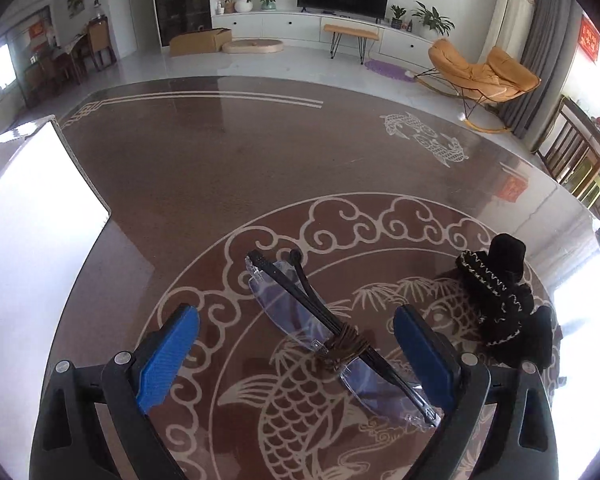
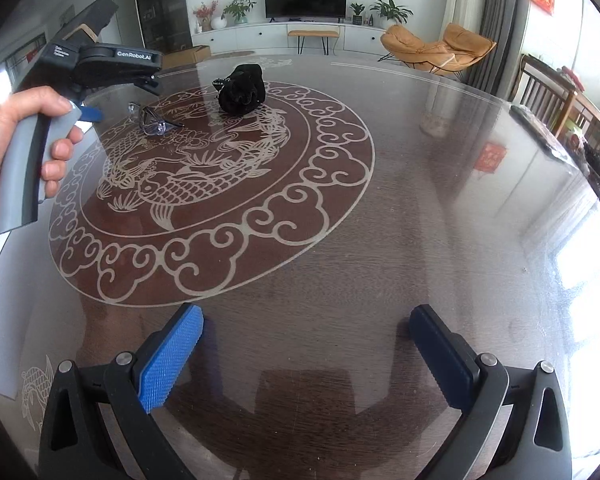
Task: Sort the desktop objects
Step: 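Grasp the eyeglasses by the frame with the left gripper, then grasp the black knit glove with the right gripper while the left holds the eyeglasses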
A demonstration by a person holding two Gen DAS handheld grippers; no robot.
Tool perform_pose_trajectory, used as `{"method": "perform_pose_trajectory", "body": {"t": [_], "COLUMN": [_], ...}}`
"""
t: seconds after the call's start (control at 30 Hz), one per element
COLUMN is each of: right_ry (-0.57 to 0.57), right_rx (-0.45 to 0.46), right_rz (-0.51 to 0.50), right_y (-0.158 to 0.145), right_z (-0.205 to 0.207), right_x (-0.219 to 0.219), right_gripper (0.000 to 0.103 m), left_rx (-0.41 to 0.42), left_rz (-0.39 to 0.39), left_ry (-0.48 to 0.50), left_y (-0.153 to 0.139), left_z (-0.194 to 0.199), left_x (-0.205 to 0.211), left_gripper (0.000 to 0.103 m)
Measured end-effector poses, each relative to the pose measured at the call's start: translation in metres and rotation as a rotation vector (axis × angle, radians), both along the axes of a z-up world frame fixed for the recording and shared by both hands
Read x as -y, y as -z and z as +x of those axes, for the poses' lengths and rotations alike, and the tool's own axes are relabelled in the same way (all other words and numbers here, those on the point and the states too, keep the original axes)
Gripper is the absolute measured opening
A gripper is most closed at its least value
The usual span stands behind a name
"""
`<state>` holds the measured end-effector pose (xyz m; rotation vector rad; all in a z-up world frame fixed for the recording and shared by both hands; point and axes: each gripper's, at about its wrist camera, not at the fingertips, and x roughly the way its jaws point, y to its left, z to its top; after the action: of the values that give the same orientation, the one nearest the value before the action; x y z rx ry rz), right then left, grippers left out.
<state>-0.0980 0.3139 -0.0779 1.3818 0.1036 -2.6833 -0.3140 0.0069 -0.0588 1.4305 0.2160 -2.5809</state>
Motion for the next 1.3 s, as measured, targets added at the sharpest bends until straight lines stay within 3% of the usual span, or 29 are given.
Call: {"method": "perform_pose_trajectory", "body": {"t": [0.07, 0.1, 0.13, 0.17, 0.2, 0.57, 0.67, 0.73, 0.8, 0.9, 1.03, 1.17, 1.2, 1.23, 1.3], "right_ry": [0.000, 0.000, 0.000, 0.000, 0.000, 0.000, 0.001, -0.029, -0.065, -0.081, -0.126, -0.153, -0.159, -0.160, -0.133], "right_rx": [0.000, 0.000, 0.000, 0.000, 0.000, 0.000, 0.000, 0.003, 0.044, 0.024, 0.049, 0.129, 0.153, 0.142, 0.121], "right_rz": [0.000, 0.000, 0.000, 0.000, 0.000, -0.001, -0.001, -0.064, -0.130, -0.151, -0.017, 0.076, 0.075, 0.013, -0.056], "right_y": [0.000, 0.000, 0.000, 0.000, 0.000, 0.001, 0.001, -0.002, -0.009, -0.027, -0.030, -0.011, -0.006, -0.008, -0.013], "right_z": [0.000, 0.000, 0.000, 0.000, 0.000, 0.000, -0.001, -0.009, -0.038, -0.096, -0.180, -0.228, -0.232, -0.231, -0.222], "right_x": [0.000, 0.000, 0.000, 0.000, 0.000, 0.000, 0.000, 0.002, 0.011, 0.036, 0.086, 0.120, 0.124, 0.122, 0.118], "right_gripper": [0.103, 0.103, 0.103, 0.103, 0.103, 0.103, 0.103, 0.103, 0.103, 0.103, 0.103, 0.101, 0.088, 0.080, 0.036], "left_rx": [-0.018, -0.049, -0.066, -0.075, -0.087, -0.134, -0.143, -0.141, -0.143, -0.142, -0.142, -0.141, -0.141, -0.141, -0.142], "left_rz": [0.012, -0.011, -0.016, -0.023, -0.028, -0.017, 0.007, 0.057, 0.096, 0.077, 0.085, 0.075, 0.070, 0.071, 0.088], "left_ry": [0.044, 0.067, 0.104, 0.135, 0.157, 0.358, 0.366, 0.355, 0.351, 0.353, 0.352, 0.353, 0.353, 0.353, 0.352], "left_y": [0.006, 0.004, 0.003, 0.002, 0.000, -0.003, -0.005, -0.004, -0.003, -0.001, 0.001, 0.002, 0.002, 0.002, 0.002], "left_z": [0.005, 0.011, 0.017, 0.024, 0.032, 0.173, 0.190, 0.190, 0.187, 0.189, 0.187, 0.187, 0.188, 0.188, 0.188], "left_x": [0.002, 0.002, 0.002, 0.002, 0.004, 0.033, 0.040, 0.048, 0.054, 0.051, 0.049, 0.047, 0.047, 0.047, 0.050], "left_gripper": [0.076, 0.059, 0.031, 0.022, 0.019, 0.017, 0.017, 0.018, 0.017, 0.017, 0.017, 0.018, 0.018, 0.018, 0.017]}}
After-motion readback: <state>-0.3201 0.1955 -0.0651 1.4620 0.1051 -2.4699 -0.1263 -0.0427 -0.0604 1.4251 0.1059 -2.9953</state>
